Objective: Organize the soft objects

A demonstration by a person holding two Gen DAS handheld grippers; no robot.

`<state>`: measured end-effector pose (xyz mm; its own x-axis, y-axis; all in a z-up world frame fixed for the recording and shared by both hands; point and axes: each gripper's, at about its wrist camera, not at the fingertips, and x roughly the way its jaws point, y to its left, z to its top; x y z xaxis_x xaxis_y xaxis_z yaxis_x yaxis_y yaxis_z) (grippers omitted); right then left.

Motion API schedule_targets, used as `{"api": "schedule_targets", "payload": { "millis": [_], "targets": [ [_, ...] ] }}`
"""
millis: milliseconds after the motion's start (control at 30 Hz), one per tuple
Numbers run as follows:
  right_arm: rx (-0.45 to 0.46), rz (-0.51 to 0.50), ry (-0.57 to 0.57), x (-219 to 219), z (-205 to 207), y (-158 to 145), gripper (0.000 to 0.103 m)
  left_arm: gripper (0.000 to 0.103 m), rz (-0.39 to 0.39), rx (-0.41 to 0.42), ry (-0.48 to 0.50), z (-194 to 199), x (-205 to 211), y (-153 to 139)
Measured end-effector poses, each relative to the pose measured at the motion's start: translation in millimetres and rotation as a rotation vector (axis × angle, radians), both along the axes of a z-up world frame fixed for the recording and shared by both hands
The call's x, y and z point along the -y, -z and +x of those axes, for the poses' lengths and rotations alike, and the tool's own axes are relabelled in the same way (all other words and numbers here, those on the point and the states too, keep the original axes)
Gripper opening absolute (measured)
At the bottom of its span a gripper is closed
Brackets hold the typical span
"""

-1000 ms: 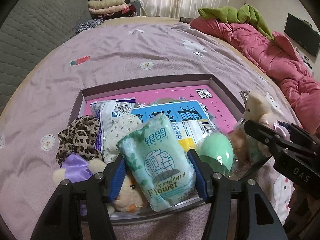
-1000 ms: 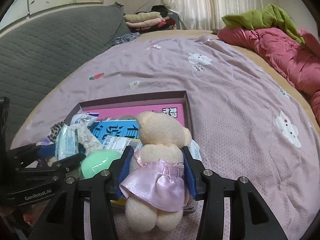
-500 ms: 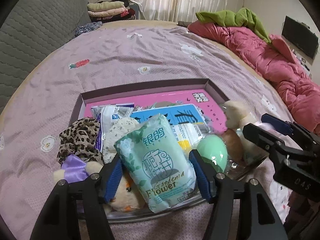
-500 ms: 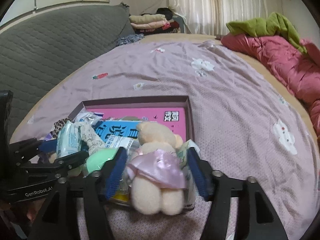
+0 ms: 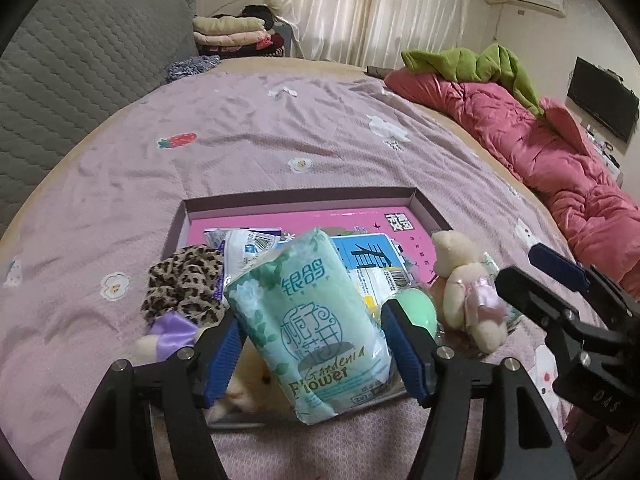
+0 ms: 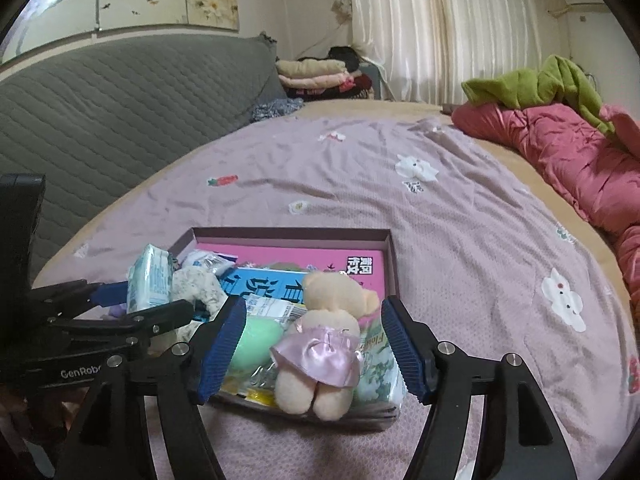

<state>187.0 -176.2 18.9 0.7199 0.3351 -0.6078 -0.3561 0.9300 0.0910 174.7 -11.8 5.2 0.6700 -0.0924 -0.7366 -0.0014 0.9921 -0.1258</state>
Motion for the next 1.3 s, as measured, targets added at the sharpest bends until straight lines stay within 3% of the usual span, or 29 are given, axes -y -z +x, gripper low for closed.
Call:
{"api": "schedule_targets", "payload": {
  "millis": [700, 1067, 1300],
  "targets": [
    [-0.046, -0.040, 0.014, -7, -77, 15, 0.074, 0.068, 0.080, -0.005, -0.093, -93, 15, -4],
    [-0.022, -0.079, 0.022, -8, -109, 12, 0.074, 0.068, 0.031, -0.015, -0.126, -124, 8, -6],
    [0.001, -0.115, 0.034, -10, -132, 8, 0.074, 0.068, 0.040, -0.044, -0.144, -137, 6, 1]
  ]
}}
